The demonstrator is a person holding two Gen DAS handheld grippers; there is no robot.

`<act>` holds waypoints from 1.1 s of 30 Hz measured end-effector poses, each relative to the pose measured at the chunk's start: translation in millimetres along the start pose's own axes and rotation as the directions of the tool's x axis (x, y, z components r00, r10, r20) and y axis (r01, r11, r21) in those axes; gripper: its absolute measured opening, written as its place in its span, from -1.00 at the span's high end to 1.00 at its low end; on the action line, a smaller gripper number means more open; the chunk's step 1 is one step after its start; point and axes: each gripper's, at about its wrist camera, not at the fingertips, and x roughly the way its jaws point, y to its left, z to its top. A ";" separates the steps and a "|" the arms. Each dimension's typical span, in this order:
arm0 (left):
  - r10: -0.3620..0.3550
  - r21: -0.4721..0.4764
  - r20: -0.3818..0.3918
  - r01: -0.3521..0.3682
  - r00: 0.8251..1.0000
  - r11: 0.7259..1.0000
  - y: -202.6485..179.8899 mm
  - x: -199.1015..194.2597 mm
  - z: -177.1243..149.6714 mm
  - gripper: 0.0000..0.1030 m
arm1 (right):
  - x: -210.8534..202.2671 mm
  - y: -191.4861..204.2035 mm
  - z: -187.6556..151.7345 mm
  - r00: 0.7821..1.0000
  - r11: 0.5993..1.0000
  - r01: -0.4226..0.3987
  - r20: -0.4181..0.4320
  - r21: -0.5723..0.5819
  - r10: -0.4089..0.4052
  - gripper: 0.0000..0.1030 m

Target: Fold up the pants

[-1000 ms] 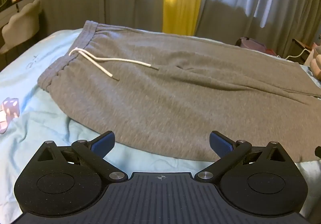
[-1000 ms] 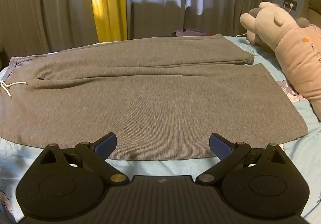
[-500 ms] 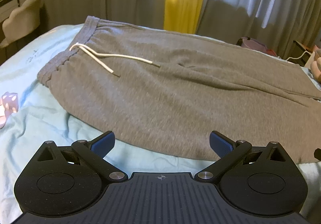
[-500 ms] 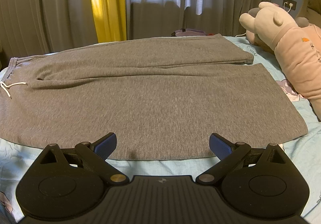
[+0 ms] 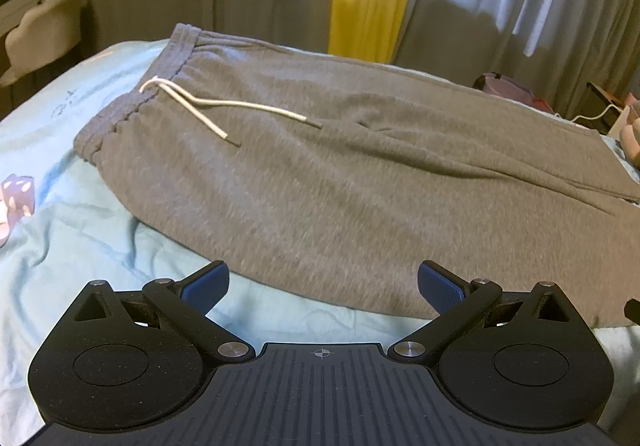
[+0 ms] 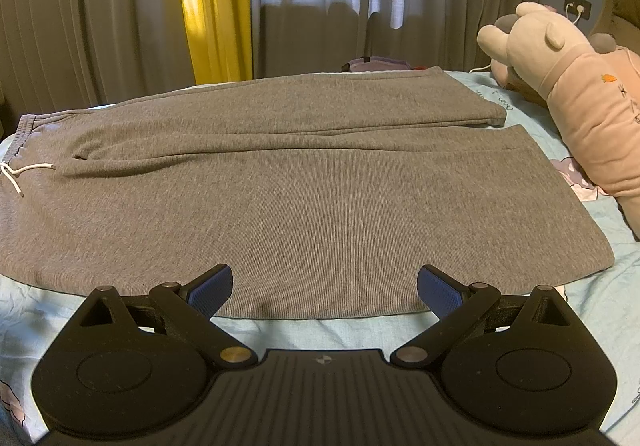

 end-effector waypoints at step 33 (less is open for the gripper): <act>-0.005 -0.041 -0.036 0.003 0.999 0.999 6.3 4.5 2.7 -1.00 | 0.0 -0.3 -1.2 1.000 1.000 0.001 0.001 -0.002 -0.001 -0.92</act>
